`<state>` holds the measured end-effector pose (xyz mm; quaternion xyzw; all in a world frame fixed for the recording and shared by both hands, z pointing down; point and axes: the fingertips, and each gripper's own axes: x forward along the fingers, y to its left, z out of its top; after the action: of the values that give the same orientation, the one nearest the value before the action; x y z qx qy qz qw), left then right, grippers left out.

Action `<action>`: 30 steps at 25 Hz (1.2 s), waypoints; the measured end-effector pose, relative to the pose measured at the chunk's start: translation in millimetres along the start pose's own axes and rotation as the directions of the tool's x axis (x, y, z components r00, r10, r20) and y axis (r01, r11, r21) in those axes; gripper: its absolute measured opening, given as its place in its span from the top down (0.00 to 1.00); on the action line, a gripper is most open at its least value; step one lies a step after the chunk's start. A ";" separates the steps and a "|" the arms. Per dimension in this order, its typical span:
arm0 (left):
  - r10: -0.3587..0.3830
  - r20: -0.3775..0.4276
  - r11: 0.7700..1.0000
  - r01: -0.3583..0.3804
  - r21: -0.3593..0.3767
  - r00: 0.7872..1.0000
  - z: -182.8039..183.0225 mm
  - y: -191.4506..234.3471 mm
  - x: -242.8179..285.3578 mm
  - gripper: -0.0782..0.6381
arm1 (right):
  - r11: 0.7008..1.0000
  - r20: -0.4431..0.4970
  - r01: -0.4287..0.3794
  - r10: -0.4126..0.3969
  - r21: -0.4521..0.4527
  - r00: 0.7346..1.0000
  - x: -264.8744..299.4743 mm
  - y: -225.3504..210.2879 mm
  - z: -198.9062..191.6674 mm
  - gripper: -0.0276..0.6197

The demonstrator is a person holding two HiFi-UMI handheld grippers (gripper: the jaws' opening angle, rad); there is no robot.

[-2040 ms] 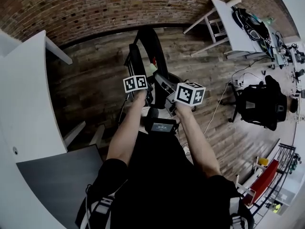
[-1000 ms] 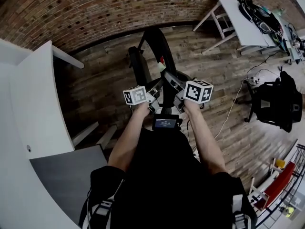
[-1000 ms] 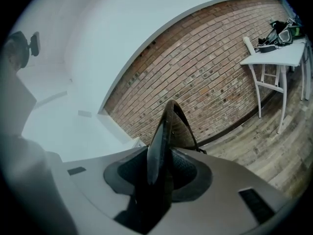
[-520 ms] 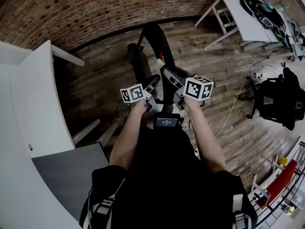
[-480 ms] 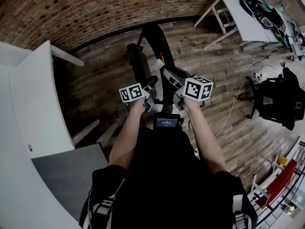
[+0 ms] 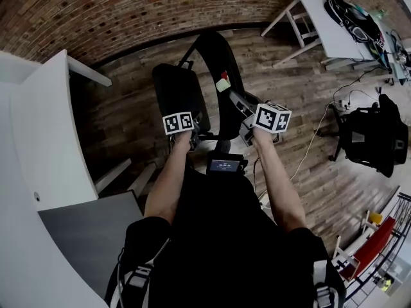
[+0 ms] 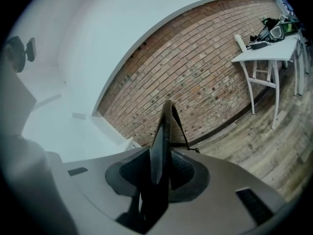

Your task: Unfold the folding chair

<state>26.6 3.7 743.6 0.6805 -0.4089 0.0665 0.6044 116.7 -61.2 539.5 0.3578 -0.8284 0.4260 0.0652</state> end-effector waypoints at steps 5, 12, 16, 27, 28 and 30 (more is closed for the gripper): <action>-0.484 0.235 0.873 0.485 0.056 0.843 43.9 -122.3 -17.6 0.85 | 0.990 -0.002 -0.010 0.011 0.138 1.000 16.3 -40.5 -28.8 0.80; -0.277 0.160 0.961 0.272 0.051 0.947 14.0 -114.7 14.0 0.87 | 0.963 0.006 -0.071 0.072 0.262 0.997 42.1 -70.4 -75.8 0.80; -0.241 0.151 0.970 0.235 0.059 0.959 10.5 -102.3 21.0 0.87 | 0.960 -0.004 -0.090 0.094 0.264 0.996 49.1 -77.0 -85.6 0.80; -0.217 0.142 0.976 0.216 0.026 0.966 4.1 -89.8 30.4 0.88 | 0.955 -0.014 -0.118 0.127 0.271 0.992 58.4 -87.3 -99.0 0.80; -0.219 0.146 0.976 0.218 0.023 0.965 4.5 -89.5 29.9 0.88 | 0.954 -0.015 -0.122 0.131 0.275 0.991 59.3 -86.3 -99.2 0.80; -0.226 0.153 0.974 0.227 0.013 0.962 2.4 -88.2 29.5 0.88 | 0.953 -0.016 -0.122 0.131 0.279 0.991 58.9 -86.1 -101.9 0.80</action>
<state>101.2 -18.2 692.5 0.7243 -0.3740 -0.0565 0.5765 109.1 -49.0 684.6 0.3023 -0.7806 0.5470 0.0013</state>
